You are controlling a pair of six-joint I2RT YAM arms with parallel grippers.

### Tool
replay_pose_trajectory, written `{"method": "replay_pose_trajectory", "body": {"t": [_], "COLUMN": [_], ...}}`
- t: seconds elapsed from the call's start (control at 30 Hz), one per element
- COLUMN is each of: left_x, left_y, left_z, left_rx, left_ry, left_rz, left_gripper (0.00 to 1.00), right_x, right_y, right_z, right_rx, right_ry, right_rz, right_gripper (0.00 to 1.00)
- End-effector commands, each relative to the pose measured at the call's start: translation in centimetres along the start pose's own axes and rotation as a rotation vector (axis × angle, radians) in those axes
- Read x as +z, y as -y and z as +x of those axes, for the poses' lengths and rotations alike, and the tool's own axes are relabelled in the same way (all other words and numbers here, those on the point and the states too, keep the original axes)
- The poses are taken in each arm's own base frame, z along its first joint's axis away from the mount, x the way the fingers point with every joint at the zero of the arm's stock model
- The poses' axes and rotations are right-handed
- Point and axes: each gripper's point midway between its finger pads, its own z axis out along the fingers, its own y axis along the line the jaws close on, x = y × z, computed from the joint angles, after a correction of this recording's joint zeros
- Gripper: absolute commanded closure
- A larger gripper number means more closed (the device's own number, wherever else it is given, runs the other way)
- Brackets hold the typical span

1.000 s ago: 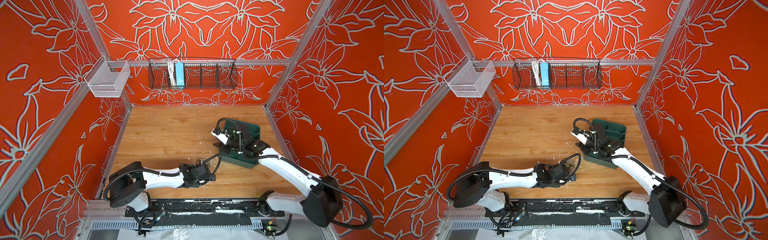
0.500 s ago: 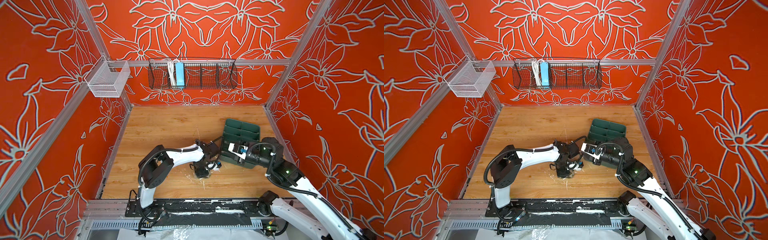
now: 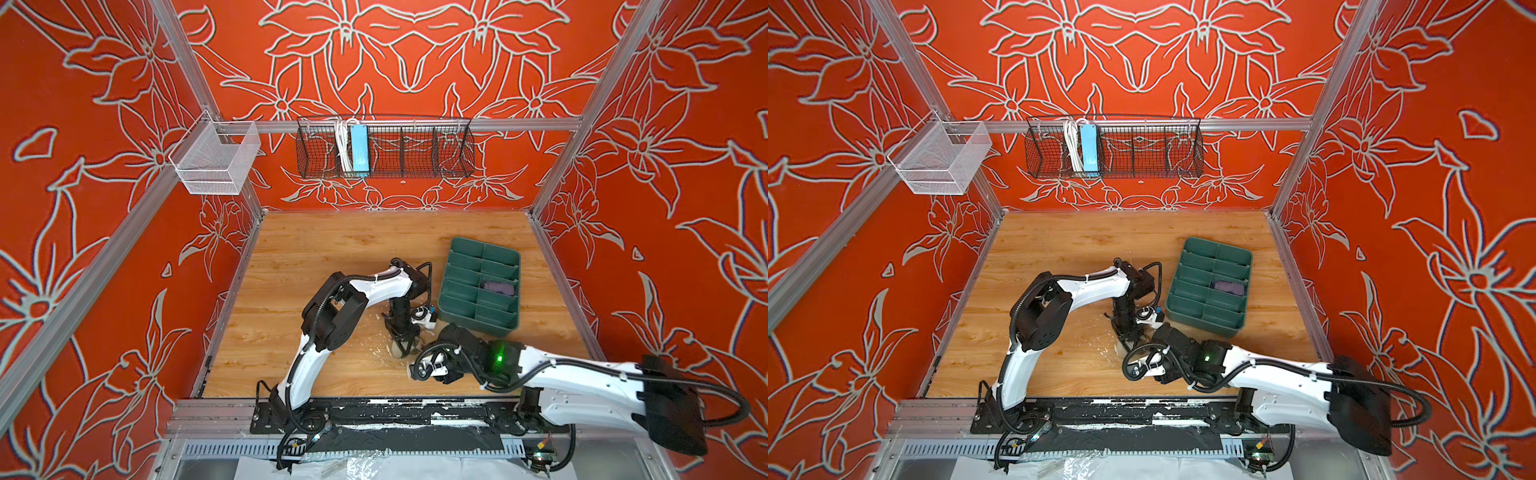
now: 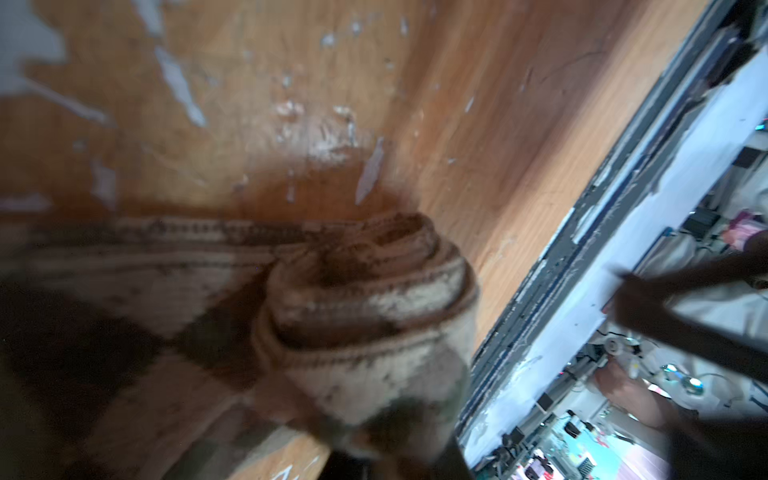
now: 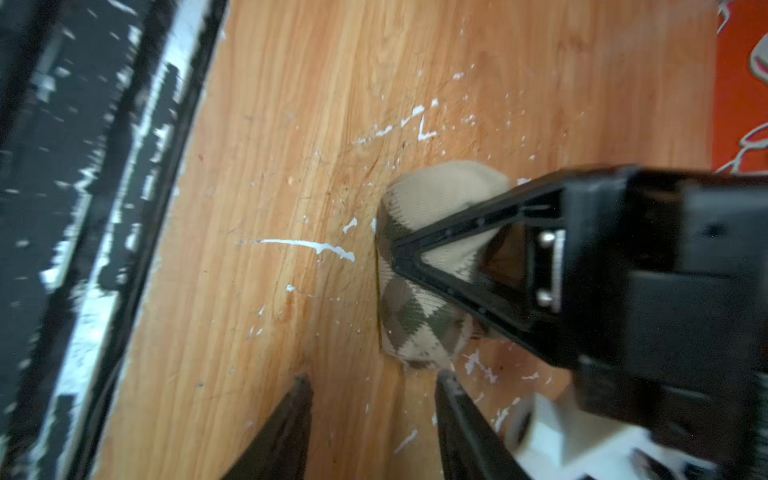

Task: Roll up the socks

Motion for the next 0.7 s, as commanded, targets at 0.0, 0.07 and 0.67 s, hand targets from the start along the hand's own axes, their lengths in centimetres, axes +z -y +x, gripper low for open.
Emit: {"method": "replay_pose_trajectory", "body": {"t": [0.0, 0.07, 0.67], "left_x": [2.7, 2.8, -1.7], "left_y": [-1.4, -1.4, -1.4], "left_z": [-1.1, -1.2, -1.7], "left_rx": [0.009, 0.013, 0.059], "left_ry": [0.0, 0.003, 0.163], "left_rz": [0.018, 0.025, -0.143], "left_gripper": [0.92, 0.91, 0.53], "right_x": [1.0, 2.0, 3.8], "right_y": [4.5, 4.4, -0.3], "right_z": [-1.5, -1.1, 0.1], "right_rx": [0.051, 0.059, 0.042], "right_ry": [0.038, 0.009, -0.107], "right_rz": [0.219, 0.213, -0.091], "right_gripper": [0.46, 0.44, 1.0]}}
